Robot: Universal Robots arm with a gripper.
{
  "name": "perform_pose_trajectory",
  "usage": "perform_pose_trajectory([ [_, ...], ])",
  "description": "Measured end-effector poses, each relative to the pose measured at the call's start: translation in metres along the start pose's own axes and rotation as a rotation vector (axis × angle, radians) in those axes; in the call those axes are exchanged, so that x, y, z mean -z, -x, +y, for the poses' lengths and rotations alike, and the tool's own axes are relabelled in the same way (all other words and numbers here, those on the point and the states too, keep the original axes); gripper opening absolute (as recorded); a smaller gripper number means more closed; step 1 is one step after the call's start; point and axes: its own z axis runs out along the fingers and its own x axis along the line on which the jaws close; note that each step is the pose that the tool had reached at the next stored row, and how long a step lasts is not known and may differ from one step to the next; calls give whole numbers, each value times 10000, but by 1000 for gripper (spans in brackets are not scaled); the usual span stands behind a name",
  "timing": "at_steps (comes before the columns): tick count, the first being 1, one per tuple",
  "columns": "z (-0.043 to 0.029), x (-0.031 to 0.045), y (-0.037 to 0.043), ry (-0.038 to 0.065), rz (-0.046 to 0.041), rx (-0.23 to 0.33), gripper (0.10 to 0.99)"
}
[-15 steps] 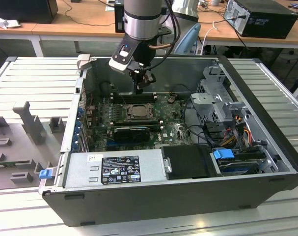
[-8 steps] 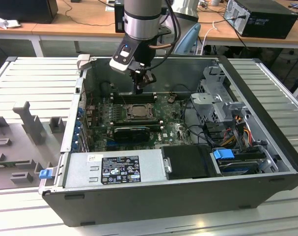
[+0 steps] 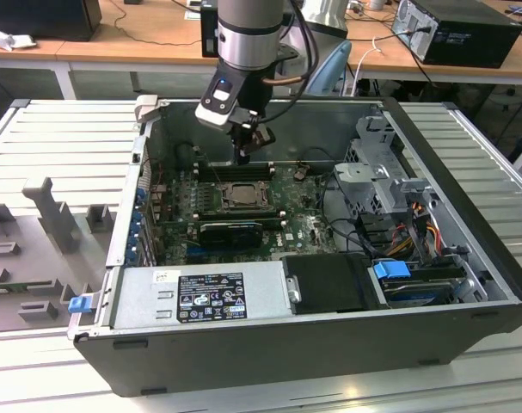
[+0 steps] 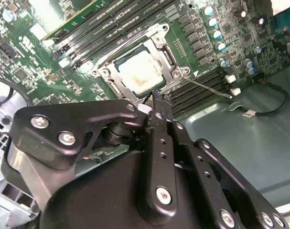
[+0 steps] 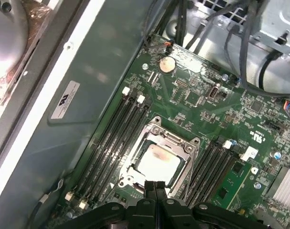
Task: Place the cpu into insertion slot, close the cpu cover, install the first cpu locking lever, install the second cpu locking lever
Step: 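Install the first cpu locking lever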
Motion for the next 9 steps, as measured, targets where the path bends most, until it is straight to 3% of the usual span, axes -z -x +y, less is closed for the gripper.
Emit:
perform_pose_trajectory([
  [9, 0, 0, 0, -51, 18, 966, 106],
])
